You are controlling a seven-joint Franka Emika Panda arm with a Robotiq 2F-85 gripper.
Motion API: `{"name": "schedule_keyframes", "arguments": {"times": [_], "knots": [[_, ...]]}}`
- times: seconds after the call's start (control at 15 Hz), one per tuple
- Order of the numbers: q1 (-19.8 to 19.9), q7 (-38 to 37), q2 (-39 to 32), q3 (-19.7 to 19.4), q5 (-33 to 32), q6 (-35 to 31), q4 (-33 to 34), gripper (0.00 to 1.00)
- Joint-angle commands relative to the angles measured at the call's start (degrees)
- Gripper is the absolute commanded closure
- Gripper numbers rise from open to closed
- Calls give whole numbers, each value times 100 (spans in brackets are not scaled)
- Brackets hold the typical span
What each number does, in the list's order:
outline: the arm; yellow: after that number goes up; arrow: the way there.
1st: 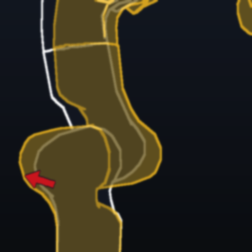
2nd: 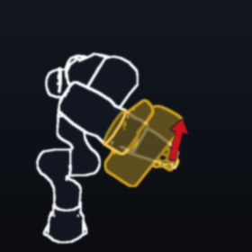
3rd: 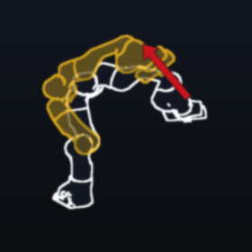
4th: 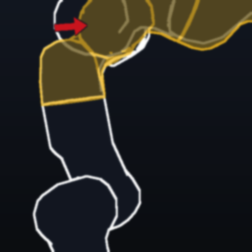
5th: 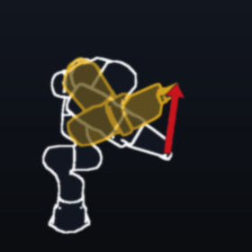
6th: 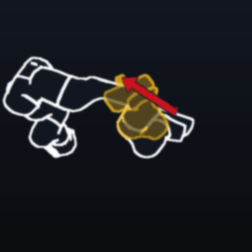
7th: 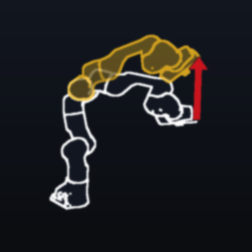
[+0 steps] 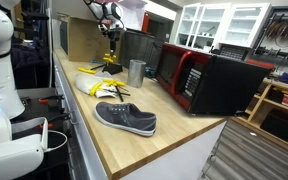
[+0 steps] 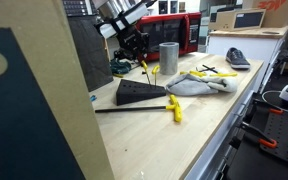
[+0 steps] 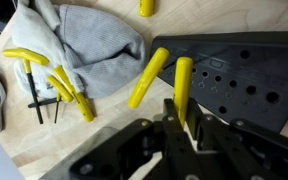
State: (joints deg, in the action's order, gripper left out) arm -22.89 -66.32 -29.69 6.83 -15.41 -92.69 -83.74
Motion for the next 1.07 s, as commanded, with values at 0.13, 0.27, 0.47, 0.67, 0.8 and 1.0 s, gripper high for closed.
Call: {"name": "schedule_keyframes", "arguments": {"times": [0.13,0.27,0.47,0.67,0.8,1.0], "knots": [[23,324,57,31,65,-364,-171,96],[24,457,122,36,49,-443,-282,96],[23,658,164,43,63,-530,-374,96],[0,791,197,43,49,-660,-509,96],[-63,754,225,17,-98,-694,-576,96],[-141,730,331,8,-346,-753,-700,96]]}}
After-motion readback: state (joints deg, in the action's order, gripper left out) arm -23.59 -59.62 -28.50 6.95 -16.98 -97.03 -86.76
